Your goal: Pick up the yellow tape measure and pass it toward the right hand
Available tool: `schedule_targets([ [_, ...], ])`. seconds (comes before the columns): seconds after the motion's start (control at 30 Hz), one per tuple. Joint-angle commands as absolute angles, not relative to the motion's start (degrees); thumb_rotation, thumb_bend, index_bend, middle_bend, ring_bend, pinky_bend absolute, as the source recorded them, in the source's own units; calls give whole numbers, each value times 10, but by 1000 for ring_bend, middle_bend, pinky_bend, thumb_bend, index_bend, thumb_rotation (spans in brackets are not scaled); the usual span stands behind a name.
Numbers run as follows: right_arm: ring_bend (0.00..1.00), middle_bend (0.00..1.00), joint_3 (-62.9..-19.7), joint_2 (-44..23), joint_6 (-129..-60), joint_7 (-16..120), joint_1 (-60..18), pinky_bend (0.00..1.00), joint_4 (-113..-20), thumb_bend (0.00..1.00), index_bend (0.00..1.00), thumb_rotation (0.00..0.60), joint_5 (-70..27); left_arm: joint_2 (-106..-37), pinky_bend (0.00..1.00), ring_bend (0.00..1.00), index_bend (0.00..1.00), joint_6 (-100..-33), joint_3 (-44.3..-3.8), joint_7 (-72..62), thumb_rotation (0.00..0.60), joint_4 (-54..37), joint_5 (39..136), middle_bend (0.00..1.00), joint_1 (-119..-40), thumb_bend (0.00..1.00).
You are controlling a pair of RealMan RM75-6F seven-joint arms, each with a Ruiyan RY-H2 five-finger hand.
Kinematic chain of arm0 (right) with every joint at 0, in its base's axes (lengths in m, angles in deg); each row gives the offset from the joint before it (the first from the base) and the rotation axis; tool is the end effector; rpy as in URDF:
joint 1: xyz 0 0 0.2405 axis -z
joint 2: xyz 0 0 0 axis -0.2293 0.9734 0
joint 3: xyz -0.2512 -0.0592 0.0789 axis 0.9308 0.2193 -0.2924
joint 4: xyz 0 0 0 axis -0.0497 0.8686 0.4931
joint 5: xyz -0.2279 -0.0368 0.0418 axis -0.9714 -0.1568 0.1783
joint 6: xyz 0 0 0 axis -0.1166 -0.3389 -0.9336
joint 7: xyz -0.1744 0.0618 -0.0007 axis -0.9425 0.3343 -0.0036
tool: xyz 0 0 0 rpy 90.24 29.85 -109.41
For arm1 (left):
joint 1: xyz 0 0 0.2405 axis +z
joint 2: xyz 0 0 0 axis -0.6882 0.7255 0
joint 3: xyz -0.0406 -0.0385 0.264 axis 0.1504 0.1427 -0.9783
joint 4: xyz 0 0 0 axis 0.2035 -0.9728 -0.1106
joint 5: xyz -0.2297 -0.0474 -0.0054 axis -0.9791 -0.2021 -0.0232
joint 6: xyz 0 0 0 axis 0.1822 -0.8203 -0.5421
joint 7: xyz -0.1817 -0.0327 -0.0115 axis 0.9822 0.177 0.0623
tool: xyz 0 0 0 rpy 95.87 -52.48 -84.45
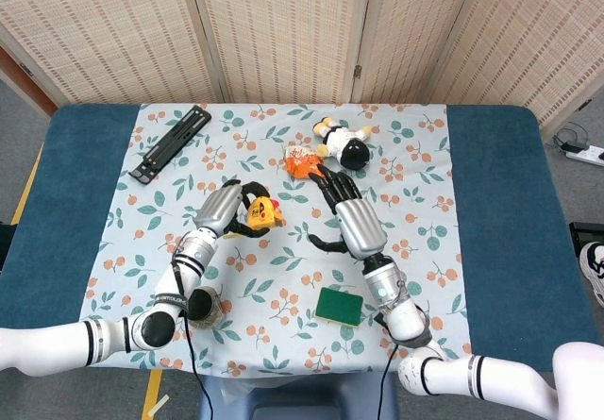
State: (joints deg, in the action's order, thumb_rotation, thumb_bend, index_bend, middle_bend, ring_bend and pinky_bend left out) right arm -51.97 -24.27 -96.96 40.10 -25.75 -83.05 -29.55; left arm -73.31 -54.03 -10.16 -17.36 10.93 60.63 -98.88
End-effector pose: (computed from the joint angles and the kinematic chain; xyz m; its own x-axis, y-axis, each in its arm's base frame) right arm -0.0602 -0.3839 -0.0294 -0.0202 -0.1188 0.9927 -0.9239 -0.3773 -0.0639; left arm -0.0555 0.4474 -0.0252 -0.0182 0.3904 0.9205 0.9867 -0.1419 0.0797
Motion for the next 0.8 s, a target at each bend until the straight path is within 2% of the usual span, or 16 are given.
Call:
schedule_targets([
  [0.03,0,0,-522,-256,-974,400,-266,0,-820,260,0,600,-295,-733,115,548,629,-544,-102,-174,600,114,604,594,-991,358],
  [0.8,0,0,-527,-320,-996,391,-306,0,-761,260,0,600,-301,-740,120,564,632,-567,-102,-177,600,139,586,606,-1011,360],
])
